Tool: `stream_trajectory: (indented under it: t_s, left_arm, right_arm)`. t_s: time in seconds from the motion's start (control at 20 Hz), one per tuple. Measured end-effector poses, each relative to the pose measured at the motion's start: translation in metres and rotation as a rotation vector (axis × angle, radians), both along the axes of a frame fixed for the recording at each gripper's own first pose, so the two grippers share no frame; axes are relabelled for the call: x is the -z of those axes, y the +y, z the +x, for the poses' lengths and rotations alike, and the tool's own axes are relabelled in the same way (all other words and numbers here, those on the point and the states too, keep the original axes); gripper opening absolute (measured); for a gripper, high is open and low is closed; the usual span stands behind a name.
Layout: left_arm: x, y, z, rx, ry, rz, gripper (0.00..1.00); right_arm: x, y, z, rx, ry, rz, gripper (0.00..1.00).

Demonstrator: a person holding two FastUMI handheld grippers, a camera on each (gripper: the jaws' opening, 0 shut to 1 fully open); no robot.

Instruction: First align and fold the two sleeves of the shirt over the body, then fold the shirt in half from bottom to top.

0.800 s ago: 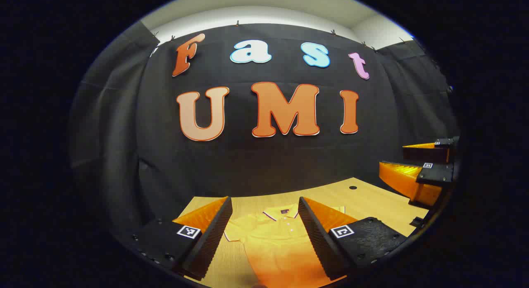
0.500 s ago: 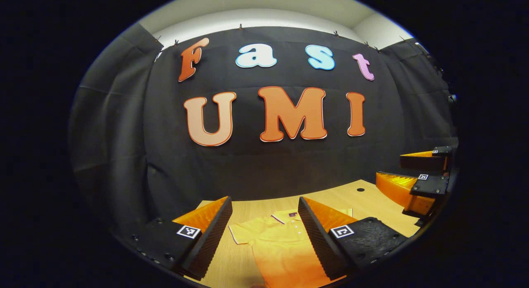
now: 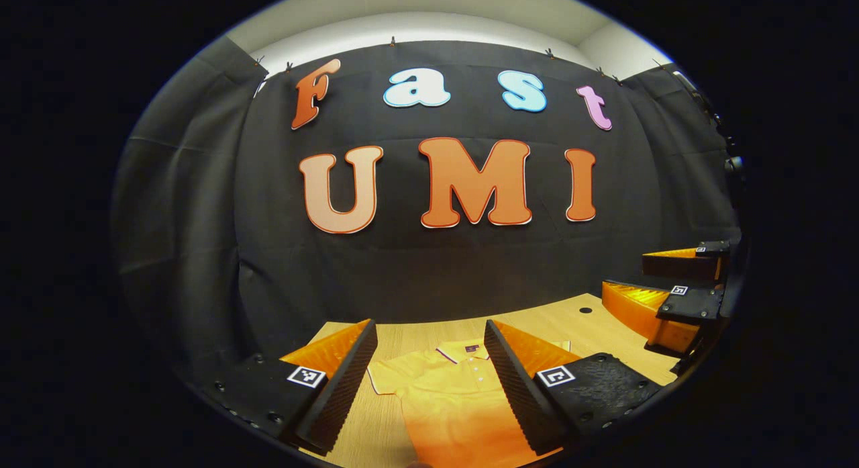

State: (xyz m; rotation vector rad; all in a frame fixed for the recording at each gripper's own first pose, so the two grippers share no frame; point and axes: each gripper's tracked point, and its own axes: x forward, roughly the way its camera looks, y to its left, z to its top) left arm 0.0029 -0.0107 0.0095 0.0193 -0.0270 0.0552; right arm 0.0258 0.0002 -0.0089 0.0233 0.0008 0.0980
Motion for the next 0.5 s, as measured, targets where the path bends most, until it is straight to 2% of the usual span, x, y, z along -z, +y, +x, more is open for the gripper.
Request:
stream_trajectory:
  t_s: [0.4, 0.5]
  left_arm:
    - [-0.001, 0.008, -0.02, -0.039, -0.005, 0.039, 0.98]
    - [0.001, 0.012, -0.026, -0.051, 0.003, 0.01, 0.98]
  right_arm:
    - [0.031, -0.024, 0.03, 0.027, 0.096, -0.008, 0.99]
    - [0.039, -0.029, 0.043, 0.02, 0.123, -0.006, 0.98]
